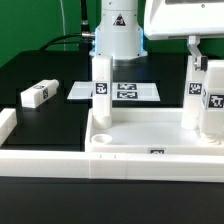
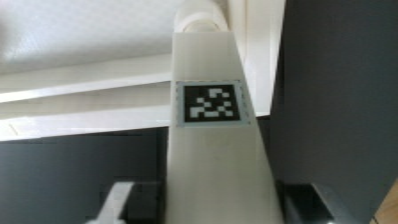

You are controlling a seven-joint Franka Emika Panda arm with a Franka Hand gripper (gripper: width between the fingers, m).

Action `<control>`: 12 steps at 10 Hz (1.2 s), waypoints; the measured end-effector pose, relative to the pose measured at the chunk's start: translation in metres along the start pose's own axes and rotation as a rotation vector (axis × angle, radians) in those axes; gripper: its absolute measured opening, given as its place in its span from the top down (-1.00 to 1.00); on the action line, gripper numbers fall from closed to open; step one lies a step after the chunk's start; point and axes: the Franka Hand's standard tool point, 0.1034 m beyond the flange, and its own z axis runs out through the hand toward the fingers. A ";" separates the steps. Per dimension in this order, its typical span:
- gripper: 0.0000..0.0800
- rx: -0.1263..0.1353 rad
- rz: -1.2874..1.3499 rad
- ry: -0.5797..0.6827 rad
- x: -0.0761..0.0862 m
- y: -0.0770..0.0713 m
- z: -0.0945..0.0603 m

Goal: Assemble desk

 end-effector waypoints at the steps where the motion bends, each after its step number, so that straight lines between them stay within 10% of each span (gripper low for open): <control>1: 0.27 -0.002 -0.002 -0.003 -0.002 0.000 0.002; 9: 0.27 -0.008 -0.011 0.000 -0.004 0.002 0.008; 11: -0.47 -0.008 -0.011 0.001 -0.004 0.003 0.008; 12: -0.47 -0.007 -0.014 0.003 -0.002 0.004 0.005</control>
Offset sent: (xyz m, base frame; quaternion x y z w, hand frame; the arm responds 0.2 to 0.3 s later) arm -0.0027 0.0019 -0.0128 0.0002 -0.0039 -0.0188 0.9998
